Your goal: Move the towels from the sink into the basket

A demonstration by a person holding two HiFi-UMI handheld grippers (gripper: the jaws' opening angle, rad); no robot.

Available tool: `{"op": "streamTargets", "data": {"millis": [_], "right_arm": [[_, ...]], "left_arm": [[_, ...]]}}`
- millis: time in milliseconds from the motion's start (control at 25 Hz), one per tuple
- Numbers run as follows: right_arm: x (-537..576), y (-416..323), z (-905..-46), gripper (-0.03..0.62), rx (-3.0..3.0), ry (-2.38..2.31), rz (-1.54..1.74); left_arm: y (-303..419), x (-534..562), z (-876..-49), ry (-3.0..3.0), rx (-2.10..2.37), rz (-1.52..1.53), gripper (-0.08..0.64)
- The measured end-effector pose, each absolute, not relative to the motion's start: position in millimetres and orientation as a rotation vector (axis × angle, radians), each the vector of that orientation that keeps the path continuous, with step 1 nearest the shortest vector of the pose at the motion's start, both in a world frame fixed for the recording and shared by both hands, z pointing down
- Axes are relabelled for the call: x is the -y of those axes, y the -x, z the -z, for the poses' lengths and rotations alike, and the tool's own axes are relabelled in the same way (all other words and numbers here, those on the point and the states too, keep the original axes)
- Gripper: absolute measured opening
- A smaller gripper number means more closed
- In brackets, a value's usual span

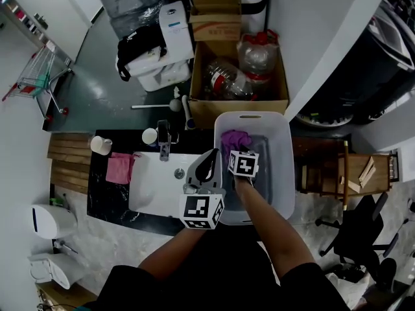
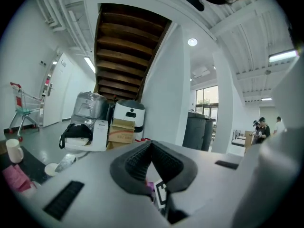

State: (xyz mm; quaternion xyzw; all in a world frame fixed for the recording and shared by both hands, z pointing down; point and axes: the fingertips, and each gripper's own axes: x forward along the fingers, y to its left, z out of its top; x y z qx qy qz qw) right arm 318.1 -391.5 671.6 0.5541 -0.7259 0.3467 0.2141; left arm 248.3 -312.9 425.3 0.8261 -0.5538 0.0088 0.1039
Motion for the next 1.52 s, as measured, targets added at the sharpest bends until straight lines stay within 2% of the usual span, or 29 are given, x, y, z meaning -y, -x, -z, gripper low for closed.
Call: {"op": "streamTargets", "data": {"millis": [320, 560, 960, 1520], "right_arm": [[397, -305, -701, 0.13, 2.039, -1.446, -0.956], [393, -309, -718, 0.185, 2.013, -1.41, -0.94], [397, -309, -694, 0.21, 2.053, -1.435, -0.849], [373, -302, -600, 0.163, 2.223, -1.56, -0.765]], "left_arm": [[-249, 317, -422, -2.409, 1.645, -0.004, 0.005], [-250, 317, -427, -2.405, 1.644, -0.025, 0.005], [-245, 307, -432, -2.412, 1.65, -0.024, 0.005], [-230, 284, -424, -2.434, 1.623, 0.052, 0.005]]}}
